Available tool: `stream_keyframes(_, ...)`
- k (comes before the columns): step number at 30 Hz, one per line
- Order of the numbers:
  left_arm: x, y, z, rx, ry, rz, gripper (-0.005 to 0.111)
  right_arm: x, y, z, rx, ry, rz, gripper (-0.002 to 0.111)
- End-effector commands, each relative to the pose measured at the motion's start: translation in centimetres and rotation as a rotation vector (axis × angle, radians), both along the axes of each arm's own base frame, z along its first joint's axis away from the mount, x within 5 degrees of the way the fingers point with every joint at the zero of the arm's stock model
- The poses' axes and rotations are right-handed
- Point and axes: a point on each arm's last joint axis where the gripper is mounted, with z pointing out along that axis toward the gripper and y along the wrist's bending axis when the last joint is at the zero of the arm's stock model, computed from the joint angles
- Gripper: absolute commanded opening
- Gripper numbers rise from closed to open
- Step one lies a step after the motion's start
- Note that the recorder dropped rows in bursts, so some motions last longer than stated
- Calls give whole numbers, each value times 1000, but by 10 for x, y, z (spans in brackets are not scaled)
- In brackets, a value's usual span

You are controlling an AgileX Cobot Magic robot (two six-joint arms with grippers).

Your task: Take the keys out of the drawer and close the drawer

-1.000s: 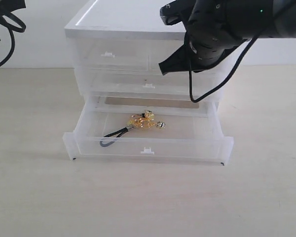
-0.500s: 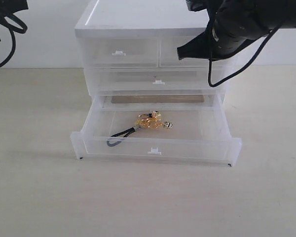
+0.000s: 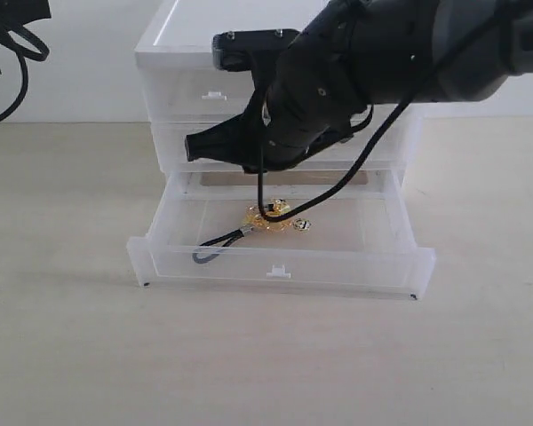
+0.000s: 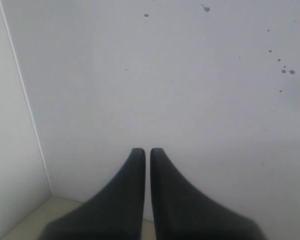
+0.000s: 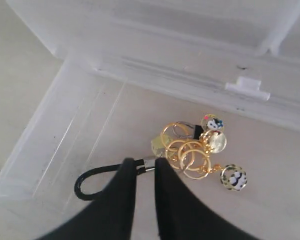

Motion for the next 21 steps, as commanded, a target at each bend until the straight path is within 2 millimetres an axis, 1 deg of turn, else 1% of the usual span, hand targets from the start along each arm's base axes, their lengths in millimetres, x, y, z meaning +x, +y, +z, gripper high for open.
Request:
stream_keyframes(1,-4,4,1,-4,1,46,4,3,6,-16,28,48,-23,47)
stream_keyframes(2,-4,4,1,-4,0,48,4,4,6,-20,40,62,-43,59)
stream_keyframes(4,-4,4,1,-5,-1,52,4,5,7,-27,64,95,-88,74)
stream_keyframes(5,-4,4,1,-5,-1,52,4,5,8,-30,78,111,-113,76)
stream_keyframes(8,-4,4,1,-5,-1,52,4,9,12,-47,117,145,-166,75)
stream_keyframes(14,-4,4,1,-5,-1,52,4,14,18,-74,145,181,-206,75)
stream_keyframes(18,-4,4,1,-5,-1,52,4,20,12,-90,147,219,-266,75)
stream_keyframes(21,-4,4,1,-5,-1,52,4,25,11,-98,159,245,-304,75)
